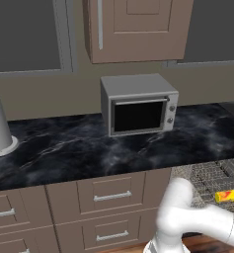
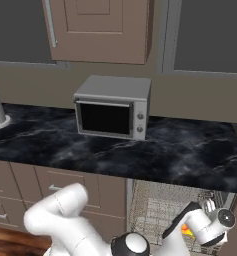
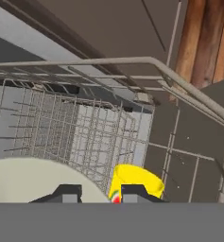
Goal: Pick up the cup and bowl from the counter, place them in the dishwasher, and close the dishwasher door.
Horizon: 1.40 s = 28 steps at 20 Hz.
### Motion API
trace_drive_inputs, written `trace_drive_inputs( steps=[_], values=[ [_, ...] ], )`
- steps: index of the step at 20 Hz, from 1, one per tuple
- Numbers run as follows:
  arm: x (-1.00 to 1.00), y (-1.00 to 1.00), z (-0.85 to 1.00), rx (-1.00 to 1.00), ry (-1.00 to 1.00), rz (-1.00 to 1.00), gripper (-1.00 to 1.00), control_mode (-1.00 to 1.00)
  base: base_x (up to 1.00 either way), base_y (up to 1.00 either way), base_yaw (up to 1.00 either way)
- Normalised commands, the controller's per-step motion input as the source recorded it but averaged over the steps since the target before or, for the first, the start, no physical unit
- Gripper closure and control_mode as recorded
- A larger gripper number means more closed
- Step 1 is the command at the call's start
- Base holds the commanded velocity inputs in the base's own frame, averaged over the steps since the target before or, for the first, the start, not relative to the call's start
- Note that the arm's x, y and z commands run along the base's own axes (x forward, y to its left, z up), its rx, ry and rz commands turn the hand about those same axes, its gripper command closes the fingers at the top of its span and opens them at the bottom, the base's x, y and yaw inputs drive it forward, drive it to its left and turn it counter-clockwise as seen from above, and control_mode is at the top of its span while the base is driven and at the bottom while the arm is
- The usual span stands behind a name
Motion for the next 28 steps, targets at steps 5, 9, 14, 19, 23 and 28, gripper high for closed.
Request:
trace_drive_inputs(
  steps=[5,9,14,19,23,28],
  values=[
    [0.41,-0.46,-0.57,0.00,0.07,0.00,1.00,-1.00,0.00,0.00,0.00],
    [0.19,-0.46,-0.57,0.00,0.06,0.00,1.00,-1.00,0.00,0.00,0.00],
    [-0.63,-0.15,-0.91,0.00,0.02,0.05,1.00,-1.00,0.00,0.00,0.00],
    [-0.73,-0.02,-0.93,0.00,0.00,0.07,-1.00,-1.00,0.00,0.00,0.00],
    [-0.89,-0.11,-0.54,0.00,0.00,0.05,-1.00,-1.00,0.00,0.00,0.00],
    [-0.45,-0.28,-0.03,-0.01,-0.13,0.00,-1.00,-1.00,0.00,0.00,0.00]
  ],
)
